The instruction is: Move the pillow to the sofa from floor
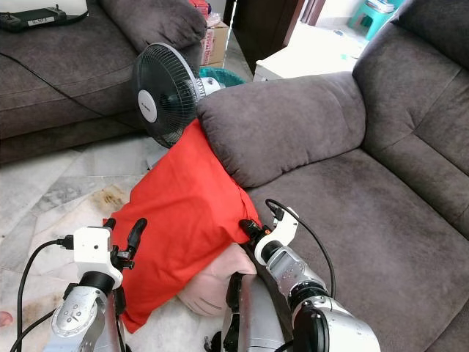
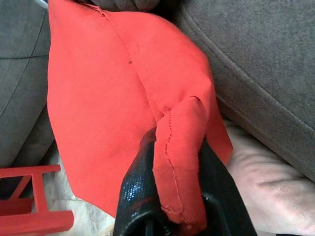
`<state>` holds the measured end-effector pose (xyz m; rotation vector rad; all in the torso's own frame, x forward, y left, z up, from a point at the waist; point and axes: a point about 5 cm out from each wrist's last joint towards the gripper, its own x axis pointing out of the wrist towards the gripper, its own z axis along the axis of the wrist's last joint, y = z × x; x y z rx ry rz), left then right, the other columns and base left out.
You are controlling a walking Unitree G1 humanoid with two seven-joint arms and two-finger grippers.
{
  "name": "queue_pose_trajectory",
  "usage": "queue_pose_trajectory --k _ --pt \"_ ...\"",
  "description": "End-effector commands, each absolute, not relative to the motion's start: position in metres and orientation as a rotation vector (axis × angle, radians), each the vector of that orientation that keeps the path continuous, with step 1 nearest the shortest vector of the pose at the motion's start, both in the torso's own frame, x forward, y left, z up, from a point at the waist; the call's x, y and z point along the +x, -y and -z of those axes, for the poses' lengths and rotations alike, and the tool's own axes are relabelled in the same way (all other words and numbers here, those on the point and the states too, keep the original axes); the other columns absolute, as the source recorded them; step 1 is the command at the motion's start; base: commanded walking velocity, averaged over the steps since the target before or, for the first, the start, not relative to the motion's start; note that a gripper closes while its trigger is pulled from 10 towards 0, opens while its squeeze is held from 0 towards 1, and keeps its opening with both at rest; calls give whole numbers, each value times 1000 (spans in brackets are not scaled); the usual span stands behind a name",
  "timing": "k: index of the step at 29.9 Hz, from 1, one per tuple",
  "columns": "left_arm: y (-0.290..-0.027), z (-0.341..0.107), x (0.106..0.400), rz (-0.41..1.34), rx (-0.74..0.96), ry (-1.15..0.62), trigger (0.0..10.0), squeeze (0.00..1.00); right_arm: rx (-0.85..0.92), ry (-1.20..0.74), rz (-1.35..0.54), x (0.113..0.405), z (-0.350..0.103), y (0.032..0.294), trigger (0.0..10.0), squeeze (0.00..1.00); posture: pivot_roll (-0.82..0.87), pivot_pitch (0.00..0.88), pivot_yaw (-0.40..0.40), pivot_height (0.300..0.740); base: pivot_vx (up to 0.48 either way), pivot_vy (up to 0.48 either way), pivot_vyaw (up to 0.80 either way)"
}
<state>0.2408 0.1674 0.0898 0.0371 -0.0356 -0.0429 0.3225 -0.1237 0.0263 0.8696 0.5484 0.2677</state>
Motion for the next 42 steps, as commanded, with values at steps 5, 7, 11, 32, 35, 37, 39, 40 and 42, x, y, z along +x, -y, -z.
queue_pose_trajectory --k 5,7,11,32,35,37,39,40,42 --pt "-161 -90 244 75 27 31 10000 0 836 -516 -269 326 -31 128 0 0 289 96 -238 523 0 0 0" --pt "-161 -90 244 78 29 31 10000 0 832 -496 -279 329 -35 127 0 0 290 90 -235 523 0 0 0" --pt "-162 -90 246 80 33 32 10000 0 734 -427 -324 337 -47 124 0 0 293 81 -230 523 0 0 0" --pt "-171 -104 255 6 92 120 10000 0 270 88 -368 310 -98 155 10000 0 228 56 -180 523 0 0 0" --pt "-171 -104 256 10 91 126 10000 0 254 100 -345 305 -100 157 10000 0 213 52 -169 523 0 0 0" --pt "-168 -105 258 22 89 132 10000 0 245 102 -304 300 -99 162 10000 0 201 53 -154 523 0 0 0" --pt "-168 -105 258 26 88 133 10000 0 240 103 -296 299 -99 163 10000 0 199 53 -152 523 0 0 0" --pt "-167 -106 259 30 87 134 10000 0 237 104 -288 298 -99 164 10000 0 199 53 -152 523 0 0 0" --pt "-166 -106 260 38 88 133 10000 0 244 114 -273 296 -101 165 10000 0 186 53 -139 523 0 0 0"
